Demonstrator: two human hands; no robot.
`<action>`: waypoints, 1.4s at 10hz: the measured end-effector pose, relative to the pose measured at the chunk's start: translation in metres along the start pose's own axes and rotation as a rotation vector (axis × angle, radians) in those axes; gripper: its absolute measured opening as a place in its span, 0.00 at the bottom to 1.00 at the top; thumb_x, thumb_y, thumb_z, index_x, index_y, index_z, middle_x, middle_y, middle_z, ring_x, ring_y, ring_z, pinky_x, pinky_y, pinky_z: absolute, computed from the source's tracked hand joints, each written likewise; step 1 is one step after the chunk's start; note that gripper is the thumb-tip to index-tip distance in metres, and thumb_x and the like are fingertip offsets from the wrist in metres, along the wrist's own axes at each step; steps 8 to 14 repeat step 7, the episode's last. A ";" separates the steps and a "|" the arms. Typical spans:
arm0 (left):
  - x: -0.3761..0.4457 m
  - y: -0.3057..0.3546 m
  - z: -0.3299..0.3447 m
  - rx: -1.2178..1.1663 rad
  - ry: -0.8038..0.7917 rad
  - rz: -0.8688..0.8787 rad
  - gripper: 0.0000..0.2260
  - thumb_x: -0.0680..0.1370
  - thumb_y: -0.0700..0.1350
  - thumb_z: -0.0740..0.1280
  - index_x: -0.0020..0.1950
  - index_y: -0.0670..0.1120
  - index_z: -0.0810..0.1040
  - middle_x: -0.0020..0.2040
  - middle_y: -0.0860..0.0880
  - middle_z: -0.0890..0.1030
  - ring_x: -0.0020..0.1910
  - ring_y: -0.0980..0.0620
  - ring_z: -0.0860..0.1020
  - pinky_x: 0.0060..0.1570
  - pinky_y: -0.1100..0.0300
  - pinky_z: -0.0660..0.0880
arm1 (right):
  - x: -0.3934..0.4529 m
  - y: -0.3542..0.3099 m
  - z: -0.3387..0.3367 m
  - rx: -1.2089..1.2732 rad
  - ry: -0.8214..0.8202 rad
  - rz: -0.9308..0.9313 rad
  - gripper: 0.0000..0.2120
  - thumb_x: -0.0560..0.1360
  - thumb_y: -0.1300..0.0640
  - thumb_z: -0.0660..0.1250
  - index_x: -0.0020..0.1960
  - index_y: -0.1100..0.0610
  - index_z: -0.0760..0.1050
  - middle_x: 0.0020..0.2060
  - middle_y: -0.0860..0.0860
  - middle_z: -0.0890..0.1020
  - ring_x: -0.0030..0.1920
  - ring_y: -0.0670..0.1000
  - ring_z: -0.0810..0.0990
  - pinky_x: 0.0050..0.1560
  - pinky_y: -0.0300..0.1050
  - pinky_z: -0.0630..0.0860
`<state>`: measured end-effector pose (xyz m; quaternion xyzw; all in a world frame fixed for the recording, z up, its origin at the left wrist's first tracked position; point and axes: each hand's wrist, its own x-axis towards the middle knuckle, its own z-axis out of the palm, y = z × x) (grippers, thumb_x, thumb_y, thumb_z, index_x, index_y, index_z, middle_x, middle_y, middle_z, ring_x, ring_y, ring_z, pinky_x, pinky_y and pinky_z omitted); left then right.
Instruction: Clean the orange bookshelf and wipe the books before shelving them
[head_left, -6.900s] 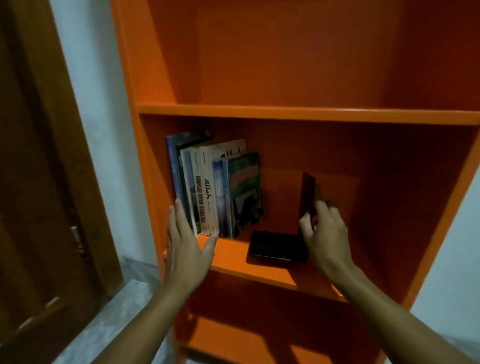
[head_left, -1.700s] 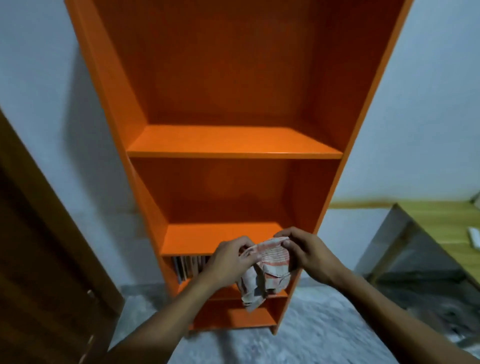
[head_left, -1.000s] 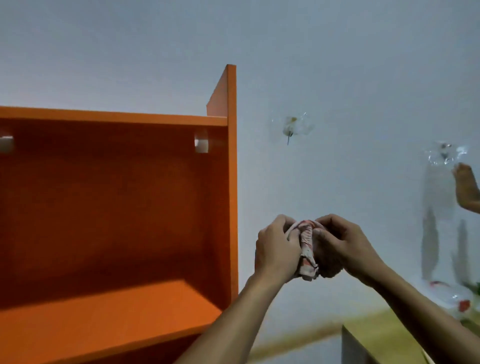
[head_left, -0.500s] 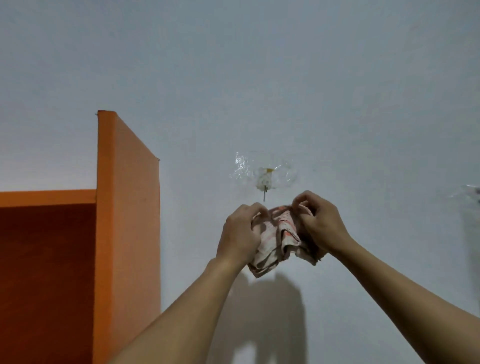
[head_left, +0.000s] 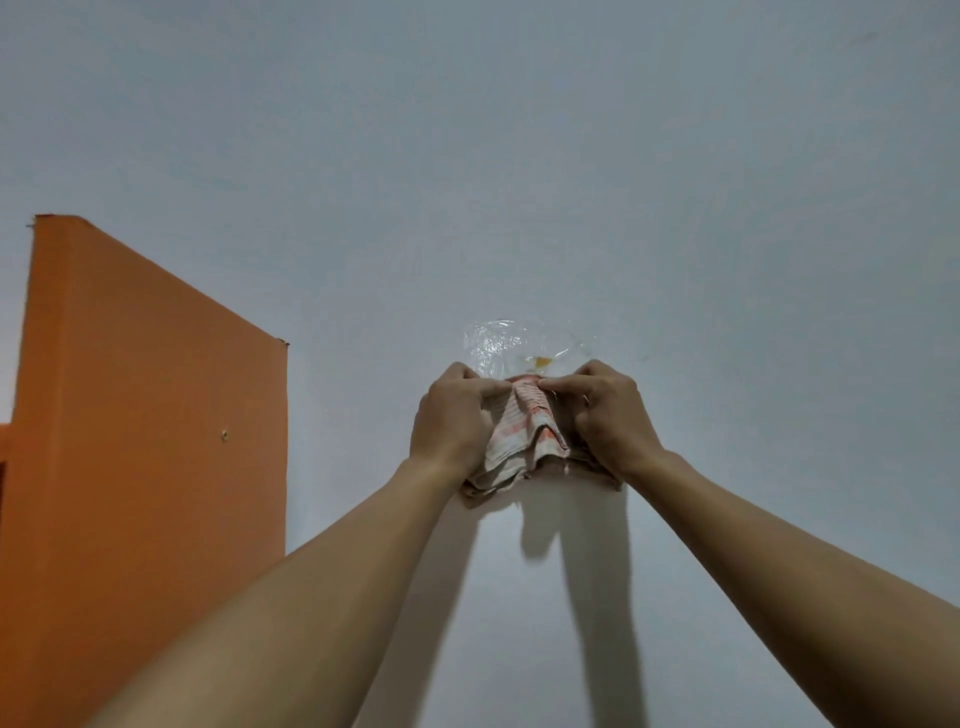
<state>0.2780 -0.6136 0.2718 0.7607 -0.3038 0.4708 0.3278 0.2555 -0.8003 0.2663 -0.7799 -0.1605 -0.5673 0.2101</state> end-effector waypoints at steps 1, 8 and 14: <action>-0.005 -0.003 0.008 -0.009 0.024 -0.014 0.22 0.74 0.30 0.63 0.59 0.50 0.85 0.47 0.49 0.74 0.46 0.50 0.74 0.47 0.58 0.73 | -0.005 0.007 0.004 0.065 0.016 0.017 0.21 0.74 0.73 0.64 0.57 0.53 0.84 0.41 0.50 0.76 0.41 0.49 0.75 0.39 0.26 0.67; -0.128 -0.003 0.053 -0.416 0.218 -0.637 0.03 0.76 0.38 0.71 0.45 0.43 0.78 0.36 0.52 0.80 0.37 0.56 0.78 0.38 0.62 0.69 | -0.124 -0.007 0.034 0.742 -0.111 0.775 0.03 0.77 0.64 0.68 0.49 0.61 0.74 0.35 0.57 0.81 0.33 0.51 0.80 0.37 0.44 0.78; -0.128 -0.003 0.053 -0.416 0.218 -0.637 0.03 0.76 0.38 0.71 0.45 0.43 0.78 0.36 0.52 0.80 0.37 0.56 0.78 0.38 0.62 0.69 | -0.124 -0.007 0.034 0.742 -0.111 0.775 0.03 0.77 0.64 0.68 0.49 0.61 0.74 0.35 0.57 0.81 0.33 0.51 0.80 0.37 0.44 0.78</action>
